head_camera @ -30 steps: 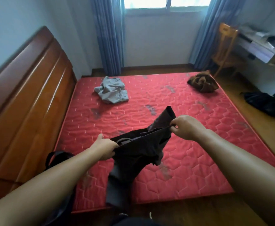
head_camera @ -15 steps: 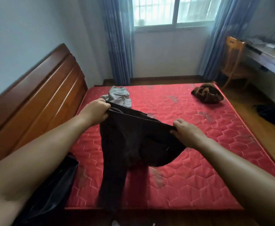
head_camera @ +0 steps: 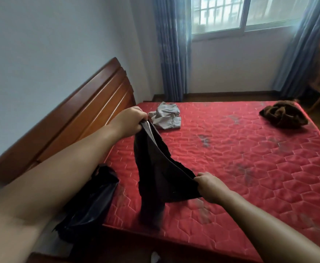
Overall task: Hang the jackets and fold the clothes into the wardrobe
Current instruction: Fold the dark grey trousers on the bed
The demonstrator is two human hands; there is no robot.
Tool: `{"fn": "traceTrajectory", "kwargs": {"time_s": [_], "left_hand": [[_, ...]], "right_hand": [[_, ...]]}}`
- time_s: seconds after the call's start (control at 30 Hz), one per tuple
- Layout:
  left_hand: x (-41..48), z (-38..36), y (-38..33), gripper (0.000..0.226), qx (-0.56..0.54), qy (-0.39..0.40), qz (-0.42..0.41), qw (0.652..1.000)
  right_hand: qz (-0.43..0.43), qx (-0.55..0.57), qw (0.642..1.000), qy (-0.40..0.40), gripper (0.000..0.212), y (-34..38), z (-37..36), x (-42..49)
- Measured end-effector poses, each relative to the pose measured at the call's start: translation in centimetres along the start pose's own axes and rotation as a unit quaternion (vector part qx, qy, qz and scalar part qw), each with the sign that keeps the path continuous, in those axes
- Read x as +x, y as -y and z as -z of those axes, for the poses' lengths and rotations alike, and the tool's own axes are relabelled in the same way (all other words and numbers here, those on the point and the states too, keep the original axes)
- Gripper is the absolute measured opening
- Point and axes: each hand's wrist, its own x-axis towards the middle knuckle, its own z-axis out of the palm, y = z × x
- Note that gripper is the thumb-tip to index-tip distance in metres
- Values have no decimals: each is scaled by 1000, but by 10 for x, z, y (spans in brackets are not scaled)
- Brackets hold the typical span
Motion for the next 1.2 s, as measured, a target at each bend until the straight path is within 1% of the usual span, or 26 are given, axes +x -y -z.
{"fn": "traceTrajectory", "kwargs": {"time_s": [0.1,0.17,0.23,0.3,0.37,0.4,0.47,0.53,0.6,0.67,0.73,0.8,0.87,0.93,1.03,1.1,1.2], "left_hand": [[-6,6,13,19,4,-12,-9,1000],[-11,9,26,16,8,-17,-4,1000],[-15,8,42,13,12,-8,5,1000],[-18,2,56,15,16,6,-1,1000],[-16,-6,70,19,28,11,-20,999],[-15,-10,78,17,45,13,-31,998],[-10,-16,93,11,107,16,-49,993],[-6,-22,106,18,152,30,-46,987],[2,-28,117,23,157,54,-32,986],[11,-33,125,25,138,90,-3,986],[23,-39,132,26,118,116,8,986],[36,-48,139,27,103,130,-3,986],[47,-58,142,26,96,153,-18,983],[57,-67,145,24,82,169,-16,982],[74,-73,158,24,16,149,13,989],[85,-69,169,35,-39,107,43,992],[101,-54,179,50,-115,34,58,991]], "right_hand": [[20,-42,999,-1,23,-8,3,6],[6,-49,999,-14,22,-17,17,7],[-19,-30,998,-61,23,-30,35,15],[-43,4,993,-107,23,-39,52,24],[-35,-7,992,-124,19,-38,66,29],[-28,-29,991,-129,16,-36,70,30],[-16,-48,985,-166,9,-37,77,32],[-19,-45,982,-184,6,-42,86,38],[-28,-50,983,-174,7,-45,103,50],[-33,-62,986,-152,12,-43,122,62],[-51,-74,989,-115,20,-38,137,73],[-101,-87,989,-69,26,-32,145,80],[-151,-107,983,-18,28,-27,148,86],[-178,-103,979,3,28,-26,145,91],[-195,-94,976,-37,29,-29,151,96],[-197,-70,974,-90,28,-34,166,98],[-181,-25,969,-165,23,-38,192,100]]}}
